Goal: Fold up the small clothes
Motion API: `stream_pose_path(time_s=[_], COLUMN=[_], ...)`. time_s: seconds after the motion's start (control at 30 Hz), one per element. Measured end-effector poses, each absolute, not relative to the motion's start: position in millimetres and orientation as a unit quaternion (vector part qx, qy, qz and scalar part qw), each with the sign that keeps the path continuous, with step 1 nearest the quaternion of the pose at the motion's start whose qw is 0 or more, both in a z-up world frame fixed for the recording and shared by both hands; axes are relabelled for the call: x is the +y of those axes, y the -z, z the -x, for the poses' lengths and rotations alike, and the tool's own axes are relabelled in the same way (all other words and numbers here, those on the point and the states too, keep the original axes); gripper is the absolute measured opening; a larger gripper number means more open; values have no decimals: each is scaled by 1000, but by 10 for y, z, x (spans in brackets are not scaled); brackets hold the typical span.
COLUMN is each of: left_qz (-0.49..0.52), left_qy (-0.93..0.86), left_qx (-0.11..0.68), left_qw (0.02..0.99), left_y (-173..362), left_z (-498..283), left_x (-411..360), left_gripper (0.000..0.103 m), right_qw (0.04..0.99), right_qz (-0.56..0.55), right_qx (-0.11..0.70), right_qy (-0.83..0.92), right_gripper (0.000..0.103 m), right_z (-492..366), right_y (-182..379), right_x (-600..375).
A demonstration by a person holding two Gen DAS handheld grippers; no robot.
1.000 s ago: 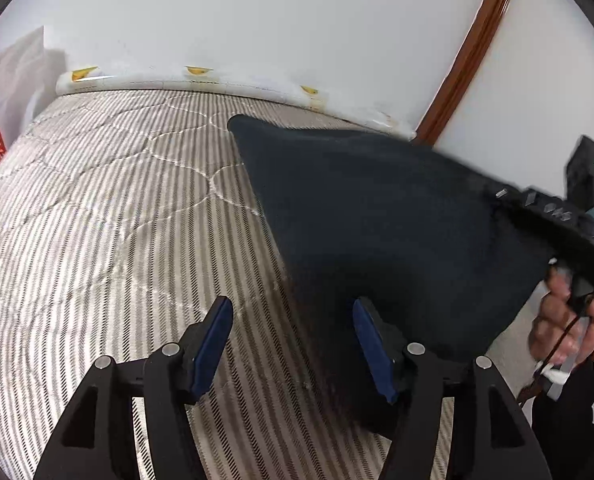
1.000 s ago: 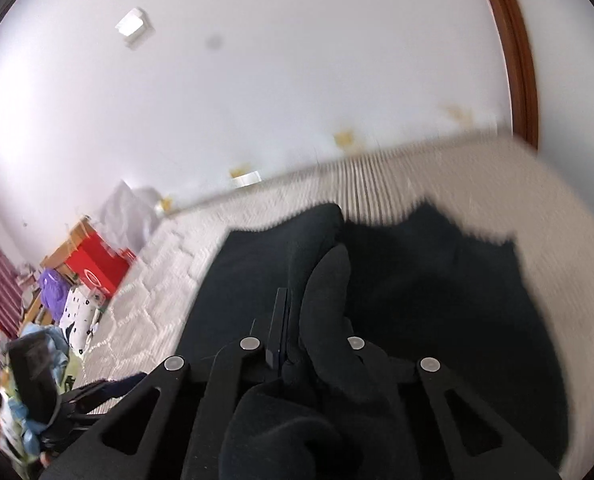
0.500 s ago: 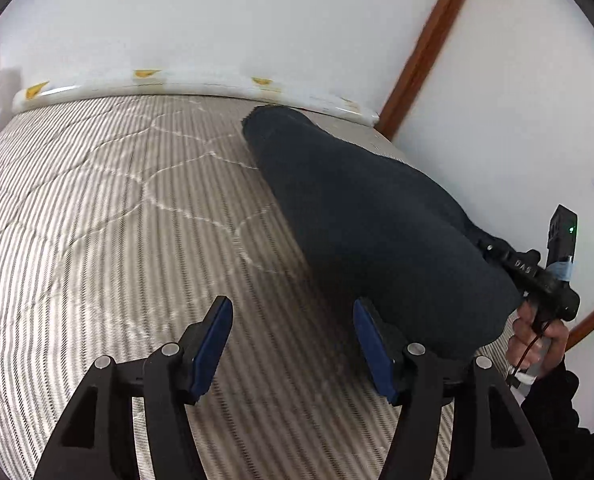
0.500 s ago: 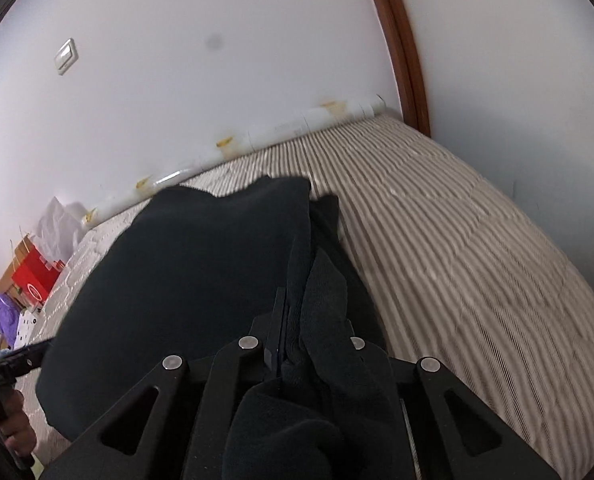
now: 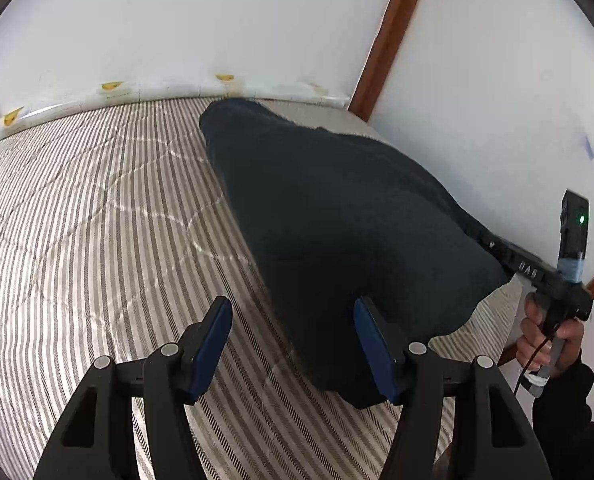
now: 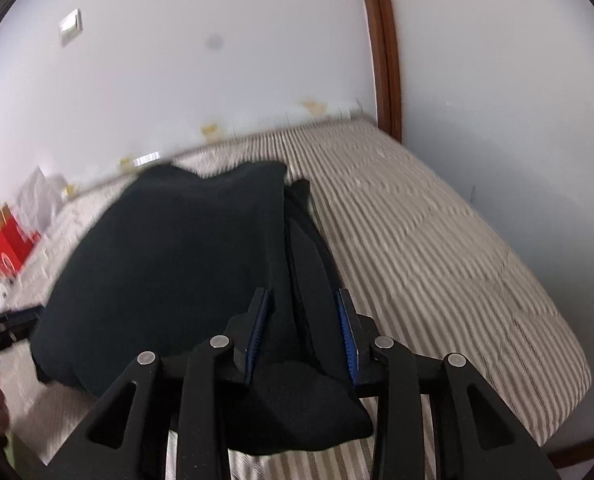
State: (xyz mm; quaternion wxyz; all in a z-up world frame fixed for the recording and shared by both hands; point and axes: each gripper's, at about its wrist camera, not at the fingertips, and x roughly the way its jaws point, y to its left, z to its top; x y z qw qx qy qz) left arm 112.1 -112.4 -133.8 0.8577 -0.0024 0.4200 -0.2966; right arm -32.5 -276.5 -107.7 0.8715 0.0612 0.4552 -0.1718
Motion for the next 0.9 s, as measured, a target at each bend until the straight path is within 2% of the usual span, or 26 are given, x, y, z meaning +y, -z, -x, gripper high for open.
stream_pose_path(time_s=[0.17, 0.27, 0.33, 0.5, 0.67, 0.87, 0.9], left_qz=[-8, -6, 0, 6, 8, 6, 1], left_qy=[288, 281, 276, 262, 249, 262, 267], left_qx=[411, 405, 406, 404, 401, 407, 410], left_qw=[865, 870, 871, 877, 881, 875, 872], left_y=[1289, 1250, 1237, 1201, 1185, 1269, 1304], left_z=[-1125, -1185, -1271, -1619, -1948, -2236, -2274], left_x=[-1091, -1050, -1040, -1101, -1187, -1318, -1367], left_gripper=[61, 61, 61, 61, 61, 61, 61], right_qw=[867, 876, 882, 878, 857, 821, 818], right_qz=[-59, -45, -27, -1, -4, -52, -55], right_qx=[465, 450, 442, 461, 508, 567, 572], right_qy=[171, 168, 161, 125, 85, 32, 26], right_gripper=[34, 42, 46, 49, 49, 49, 45], right_z=[389, 334, 196, -326, -985, -1581, -1655], right_y=[1011, 750, 573, 459, 745, 1351, 1441], right_x=[-2812, -2863, -2914, -3017, -3193, -3343, -3336])
